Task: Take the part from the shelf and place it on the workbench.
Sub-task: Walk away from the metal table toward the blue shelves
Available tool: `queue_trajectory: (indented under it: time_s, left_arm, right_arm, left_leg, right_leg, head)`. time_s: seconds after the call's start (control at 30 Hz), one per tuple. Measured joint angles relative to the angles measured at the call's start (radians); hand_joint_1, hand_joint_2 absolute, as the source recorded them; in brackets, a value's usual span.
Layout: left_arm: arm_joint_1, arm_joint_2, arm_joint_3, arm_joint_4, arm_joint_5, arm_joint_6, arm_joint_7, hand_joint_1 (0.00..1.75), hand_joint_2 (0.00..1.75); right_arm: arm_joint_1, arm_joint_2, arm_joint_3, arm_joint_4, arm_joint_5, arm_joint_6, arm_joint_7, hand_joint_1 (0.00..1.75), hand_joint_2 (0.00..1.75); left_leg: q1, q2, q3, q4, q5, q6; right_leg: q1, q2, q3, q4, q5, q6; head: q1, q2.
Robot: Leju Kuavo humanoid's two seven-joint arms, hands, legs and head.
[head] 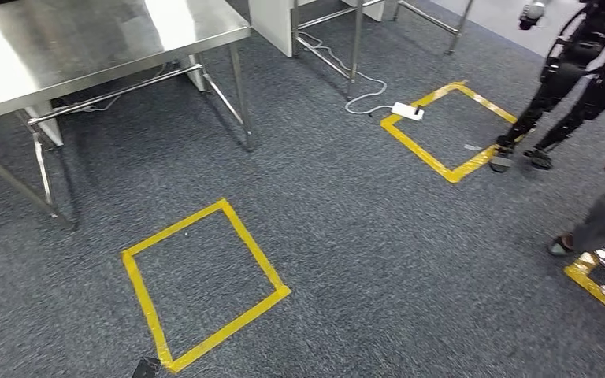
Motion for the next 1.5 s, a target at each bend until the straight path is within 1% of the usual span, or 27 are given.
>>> queue_trajectory:
  time_s: [0.03, 0.07, 0.13, 0.17, 0.23, 0.3, 0.37, 0.43, 0.5, 0.53, 0.57, 0.6, 0.67, 0.73, 0.8, 0.83, 0.9, 0.97, 1.03, 1.07, 1.1, 1.13, 1.2, 1.27, 1.33, 1.4, 1.5]
  left_arm:
    - [0.001, 0.0, 0.0, 0.0, 0.0, 0.0, 0.0, 0.0, 0.0]
    - [0.001, 0.0, 0.0, 0.0, 0.0, 0.0, 0.0, 0.0, 0.0]
    - [0.001, 0.001, 0.0, 0.0, 0.0, 0.0, 0.0, 0.0, 0.0]
    - [0.001, 0.001, 0.0, 0.0, 0.0, 0.0, 0.0, 0.0, 0.0]
    - [0.001, 0.002, 0.0, 0.0, -0.001, 0.0, -0.001, 0.0, 0.0]
    - [-0.001, 0.0, 0.0, 0.0, -0.002, 0.0, -0.001, 0.0, 0.0]
    - [-0.002, -0.001, 0.0, 0.0, -0.003, -0.001, -0.001, 0.0, 0.0]
    - [-0.001, -0.001, 0.001, 0.0, -0.003, -0.002, -0.001, 0.0, 0.0]
    - [0.001, -0.001, 0.002, 0.0, -0.003, -0.004, 0.0, 0.0, 0.0]
    - [0.001, -0.001, 0.002, 0.0, -0.003, -0.005, 0.002, 0.0, 0.0]
    - [0.001, -0.001, 0.002, 0.0, -0.003, -0.009, 0.008, 0.0, 0.0]
    - [0.001, -0.002, 0.002, 0.0, -0.003, -0.016, 0.021, 0.0, 0.0]
    - [0.001, -0.002, 0.004, 0.001, -0.002, -0.043, 0.072, 0.0, 0.0]
    - [0.002, -0.001, 0.008, 0.002, -0.003, -0.08, 0.145, 0.0, 0.0]
    - [0.003, -0.002, 0.009, 0.003, -0.01, -0.11, 0.216, 0.0, 0.0]
    - [0.003, -0.002, 0.009, 0.003, -0.016, -0.12, 0.249, 0.0, 0.0]
    - [0.003, -0.004, 0.009, 0.003, -0.025, -0.132, 0.303, 0.0, 0.0]
    - [0.008, -0.005, 0.009, 0.003, -0.033, -0.137, 0.343, 0.0, 0.0]
    - [0.014, -0.006, 0.009, 0.004, -0.037, -0.142, 0.365, 0.0, 0.0]
    - [0.015, -0.006, 0.009, 0.004, -0.037, -0.146, 0.371, 0.0, 0.0]
    - [0.016, -0.007, 0.01, 0.004, -0.036, -0.152, 0.377, 0.0, 0.0]
    - [0.015, -0.007, 0.01, 0.004, -0.034, -0.157, 0.381, 0.0, 0.0]
    - [0.014, -0.009, 0.01, 0.004, -0.034, -0.166, 0.388, 0.0, 0.0]
    - [0.014, -0.011, 0.009, 0.004, -0.035, -0.176, 0.396, 0.0, 0.0]
    - [0.014, -0.015, 0.009, 0.005, -0.037, -0.184, 0.406, 0.0, 0.0]
    - [0.013, -0.018, 0.01, 0.005, -0.041, -0.19, 0.414, 0.0, 0.0]
    - [0.012, -0.019, 0.01, 0.005, -0.045, -0.195, 0.421, 0.0, 0.0]
  right_arm:
    - [0.001, 0.0, 0.0, 0.0, 0.0, 0.0, -0.001, 0.0, 0.0]
    - [0.002, 0.0, 0.0, 0.0, 0.0, 0.0, -0.001, 0.0, 0.0]
    - [0.001, 0.0, 0.0, 0.0, 0.0, 0.0, -0.001, 0.0, 0.0]
    - [0.0, 0.0, 0.0, 0.0, 0.0, 0.0, -0.002, 0.0, 0.0]
    - [-0.002, 0.0, 0.0, 0.0, 0.0, 0.0, -0.002, 0.0, 0.0]
    - [0.003, -0.001, 0.0, 0.0, 0.0, 0.0, -0.001, 0.0, 0.0]
    - [0.005, -0.001, 0.0, 0.0, -0.001, 0.0, 0.002, 0.0, 0.0]
    - [0.002, 0.0, 0.0, 0.0, -0.002, 0.0, 0.005, 0.0, 0.0]
    - [0.001, -0.001, 0.0, 0.0, -0.002, 0.0, 0.007, 0.0, 0.0]
    - [0.002, 0.0, 0.0, 0.0, -0.002, 0.0, 0.009, 0.0, 0.0]
    - [0.003, 0.0, 0.0, 0.0, -0.001, 0.001, 0.011, 0.0, 0.0]
    - [0.004, -0.001, 0.0, 0.0, 0.0, 0.003, 0.013, 0.0, 0.0]
    - [0.003, -0.001, 0.0, 0.0, 0.004, 0.017, 0.017, 0.0, 0.0]
    - [-0.001, -0.002, 0.001, 0.0, 0.008, 0.039, 0.022, 0.0, 0.0]
    - [-0.001, -0.002, 0.003, 0.0, 0.012, 0.056, 0.026, 0.0, 0.0]
    - [0.0, -0.002, 0.005, 0.0, 0.012, 0.064, 0.028, 0.0, 0.0]
    - [0.0, -0.003, 0.009, 0.0, 0.012, 0.08, 0.033, 0.0, 0.0]
    - [-0.003, -0.005, 0.011, 0.0, 0.01, 0.096, 0.037, 0.0, 0.0]
    - [-0.005, -0.006, 0.012, 0.0, 0.008, 0.105, 0.037, 0.0, 0.0]
    - [-0.004, -0.007, 0.013, 0.0, 0.007, 0.108, 0.037, 0.0, 0.0]
    - [-0.003, -0.007, 0.014, 0.0, 0.006, 0.112, 0.037, 0.0, 0.0]
    - [-0.002, -0.007, 0.014, 0.0, 0.006, 0.116, 0.037, 0.0, 0.0]
    - [-0.002, -0.007, 0.016, 0.0, 0.005, 0.126, 0.037, 0.0, 0.0]
    - [-0.003, -0.008, 0.017, 0.0, 0.004, 0.137, 0.038, 0.0, 0.0]
    - [-0.003, -0.009, 0.017, 0.0, 0.004, 0.147, 0.039, 0.0, 0.0]
    - [-0.001, -0.01, 0.017, 0.001, 0.003, 0.154, 0.04, 0.0, 0.0]
    - [-0.002, -0.01, 0.018, 0.001, 0.001, 0.161, 0.041, 0.0, 0.0]
  left_leg:
    - [0.0, -0.002, -0.004, 0.0, 0.016, 0.003]
    - [0.0, -0.005, 0.01, -0.039, 0.05, 0.007]
    - [0.001, -0.04, 0.067, -0.171, 0.123, 0.015]
    - [0.001, -0.059, 0.088, -0.223, 0.142, 0.016]
    - [-0.003, -0.074, 0.102, -0.261, 0.146, 0.019]
    - [-0.008, -0.053, 0.104, -0.268, 0.151, 0.029]
    - [-0.008, -0.029, 0.107, -0.279, 0.159, 0.044]
    - [-0.01, -0.001, 0.106, -0.284, 0.163, 0.052]
    - [-0.013, 0.027, 0.103, -0.283, 0.163, 0.053]
    - [-0.014, 0.04, 0.103, -0.283, 0.163, 0.053]
    - [-0.013, 0.053, 0.103, -0.283, 0.162, 0.052]
    - [-0.013, 0.064, 0.105, -0.283, 0.161, 0.05]
    - [-0.015, 0.086, 0.111, -0.281, 0.155, 0.04]
    - [-0.021, 0.105, 0.118, -0.28, 0.149, 0.027]
    - [-0.022, 0.126, 0.125, -0.282, 0.144, 0.017]
    - [-0.019, 0.126, 0.127, -0.279, 0.138, 0.011]
    - [-0.012, 0.08, 0.11, -0.23, 0.098, 0.004]
    - [-0.01, 0.017, 0.051, -0.1, 0.025, 0.003]
    - [-0.01, -0.002, -0.008, 0.012, -0.014, 0.005]
    - [-0.01, -0.003, -0.017, 0.021, -0.003, 0.006]
    - [-0.01, -0.005, -0.007, -0.011, 0.027, 0.009]
    - [-0.009, -0.011, 0.018, -0.072, 0.069, 0.011]
    - [-0.006, -0.047, 0.074, -0.2, 0.13, 0.015]
    - [-0.007, -0.069, 0.094, -0.25, 0.142, 0.018]
    - [-0.014, -0.052, 0.094, -0.256, 0.147, 0.026]
    - [-0.015, -0.03, 0.097, -0.266, 0.155, 0.041]
    - [-0.017, 0.008, 0.098, -0.274, 0.16, 0.053]
  right_leg:
    - [0.002, 0.014, 0.001, 0.001, 0.0, 0.0]
    - [0.004, 0.028, 0.002, 0.002, 0.0, 0.0]
    - [0.006, 0.054, 0.002, 0.008, -0.001, 0.002]
    - [0.009, 0.066, -0.002, 0.013, -0.002, 0.004]
    - [0.011, 0.086, -0.017, 0.017, 0.0, 0.014]
    - [0.009, 0.099, -0.029, 0.017, 0.003, 0.028]
    - [0.01, 0.062, -0.051, 0.054, -0.017, 0.033]
    - [0.009, 0.006, -0.106, 0.167, -0.074, 0.029]
    - [0.006, -0.011, -0.164, 0.29, -0.123, 0.032]
    - [0.004, -0.014, -0.171, 0.311, -0.128, 0.039]
    - [0.001, -0.019, -0.157, 0.29, -0.117, 0.049]
    - [-0.001, -0.029, -0.123, 0.23, -0.094, 0.058]
    - [-0.003, -0.078, -0.042, 0.085, -0.044, 0.068]
    - [0.003, -0.111, -0.009, 0.022, -0.02, 0.055]
    - [0.008, -0.093, -0.014, 0.022, -0.015, 0.036]
    - [0.004, -0.081, -0.014, 0.02, -0.014, 0.029]
    - [-0.004, -0.058, -0.01, 0.017, -0.008, 0.01]
    - [-0.003, -0.034, -0.012, 0.016, -0.004, -0.004]
    - [0.003, -0.005, -0.013, 0.016, -0.003, -0.01]
    - [0.005, 0.01, -0.012, 0.017, -0.003, -0.011]
    - [0.006, 0.025, -0.011, 0.018, -0.003, -0.011]
    - [0.006, 0.039, -0.01, 0.02, -0.003, -0.01]
    - [0.008, 0.065, -0.014, 0.026, -0.004, -0.007]
    - [0.011, 0.085, -0.025, 0.03, -0.002, 0.003]
    - [0.011, 0.103, -0.037, 0.028, 0.003, 0.017]
    - [0.011, 0.074, -0.053, 0.052, -0.008, 0.024]
    - [0.011, -0.002, -0.136, 0.22, -0.087, 0.018]
  head:
    - [0.0, 0.0]
    - [0.0, 0.0]
    - [0.0, 0.0]
    - [0.0, 0.0]
    - [0.001, 0.0]
    - [0.001, 0.0]
    - [0.003, 0.0]
    - [0.007, 0.0]
    - [0.008, 0.0]
    - [0.008, 0.0]
    - [0.009, 0.0]
    - [0.009, 0.0]
    - [0.011, 0.0]
    - [0.01, 0.0]
    - [0.009, 0.0]
    - [0.008, 0.0]
    - [0.006, 0.0]
    - [0.002, 0.0]
    - [0.0, 0.0]
    - [0.0, 0.0]
    - [0.0, 0.0]
    - [0.0, 0.0]
    - [0.0, 0.0]
    - [0.001, 0.0]
    - [0.001, 0.0]
    - [0.002, 0.0]
    - [0.01, 0.0]
